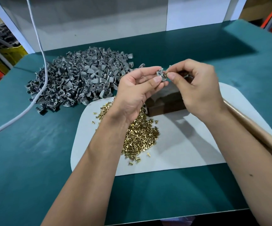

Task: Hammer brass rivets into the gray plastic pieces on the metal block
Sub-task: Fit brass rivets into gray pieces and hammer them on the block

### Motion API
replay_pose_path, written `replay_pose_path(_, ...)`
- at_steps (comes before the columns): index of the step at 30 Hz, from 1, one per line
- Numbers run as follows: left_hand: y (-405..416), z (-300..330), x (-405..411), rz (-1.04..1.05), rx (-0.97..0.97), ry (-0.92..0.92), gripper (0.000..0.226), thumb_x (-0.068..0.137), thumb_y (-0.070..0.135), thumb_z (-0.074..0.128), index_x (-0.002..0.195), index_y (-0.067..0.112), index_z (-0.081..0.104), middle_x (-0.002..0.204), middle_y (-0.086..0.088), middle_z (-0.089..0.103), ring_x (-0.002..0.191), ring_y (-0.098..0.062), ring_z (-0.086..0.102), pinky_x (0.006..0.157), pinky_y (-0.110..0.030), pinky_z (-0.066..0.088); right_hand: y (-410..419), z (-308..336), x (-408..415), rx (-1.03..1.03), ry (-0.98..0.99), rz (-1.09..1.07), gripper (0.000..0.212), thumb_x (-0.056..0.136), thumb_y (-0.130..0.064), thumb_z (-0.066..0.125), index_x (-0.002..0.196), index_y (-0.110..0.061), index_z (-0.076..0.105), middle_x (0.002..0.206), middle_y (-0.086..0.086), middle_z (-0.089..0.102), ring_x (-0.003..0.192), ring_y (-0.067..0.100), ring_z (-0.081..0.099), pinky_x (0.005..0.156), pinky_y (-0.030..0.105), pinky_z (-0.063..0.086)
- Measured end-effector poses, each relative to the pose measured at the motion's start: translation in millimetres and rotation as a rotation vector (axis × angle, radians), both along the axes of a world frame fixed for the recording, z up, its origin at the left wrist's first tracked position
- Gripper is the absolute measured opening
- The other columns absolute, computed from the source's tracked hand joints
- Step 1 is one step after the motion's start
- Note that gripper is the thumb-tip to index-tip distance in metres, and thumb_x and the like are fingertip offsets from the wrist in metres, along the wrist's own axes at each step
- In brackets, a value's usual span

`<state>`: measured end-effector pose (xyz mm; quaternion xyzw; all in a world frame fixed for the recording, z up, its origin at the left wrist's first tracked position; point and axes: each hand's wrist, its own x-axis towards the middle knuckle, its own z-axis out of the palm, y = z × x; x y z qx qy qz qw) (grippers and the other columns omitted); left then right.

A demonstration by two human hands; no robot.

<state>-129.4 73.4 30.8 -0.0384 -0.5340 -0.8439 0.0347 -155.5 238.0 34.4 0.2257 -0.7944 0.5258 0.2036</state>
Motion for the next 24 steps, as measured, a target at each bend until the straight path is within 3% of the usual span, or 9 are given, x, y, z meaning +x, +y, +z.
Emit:
replay_pose_path(8,-2.9,-3.6,-1.1,0.012,-0.073,0.041,0.026,0.086,-0.014,0.067,0.11,-0.004,0.069,0.091,-0.017,0.077,0.08,-0.023,0.076,0.077,-0.024,0.061,-3.6,-1.5,2.8,0.031,-0.008,-0.036,0.01,0.094,-0.014,0.069,0.093,-0.023,0.072,0.086,-0.016,0.07,0.083,0.0,0.066,0.081,0.013,0.049)
replay_pose_path(14,-4.6,-4.8,-2.5,0.079,-0.254,0.096,0.025,0.081,-0.014,0.074,0.102,0.0,0.073,0.084,-0.013,0.078,0.074,-0.021,0.076,0.071,-0.027,0.062,-0.4,-1.0,-0.1,0.156,-0.064,-0.045,0.006,0.093,-0.013,0.071,0.09,-0.016,0.075,0.082,-0.006,0.07,0.08,0.012,0.066,0.079,0.024,0.052)
replay_pose_path(19,-1.3,-5.3,-3.7,0.121,-0.356,0.112,0.027,0.076,-0.016,0.078,0.096,0.002,0.075,0.079,-0.009,0.077,0.071,-0.02,0.075,0.072,-0.027,0.062,0.5,1.7,0.1,0.276,-0.087,-0.092,0.006,0.092,-0.014,0.071,0.09,-0.018,0.075,0.075,-0.012,0.064,0.075,0.008,0.059,0.07,0.004,0.038)
replay_pose_path(24,6.3,-8.1,-4.8,0.175,-0.353,0.106,0.026,0.076,-0.018,0.078,0.093,0.002,0.075,0.078,-0.01,0.077,0.07,-0.02,0.074,0.072,-0.028,0.063,-3.7,2.3,4.4,0.306,-0.047,-0.172,0.006,0.091,-0.013,0.071,0.092,-0.013,0.077,0.077,-0.01,0.061,0.073,0.005,0.053,0.069,-0.001,0.034)
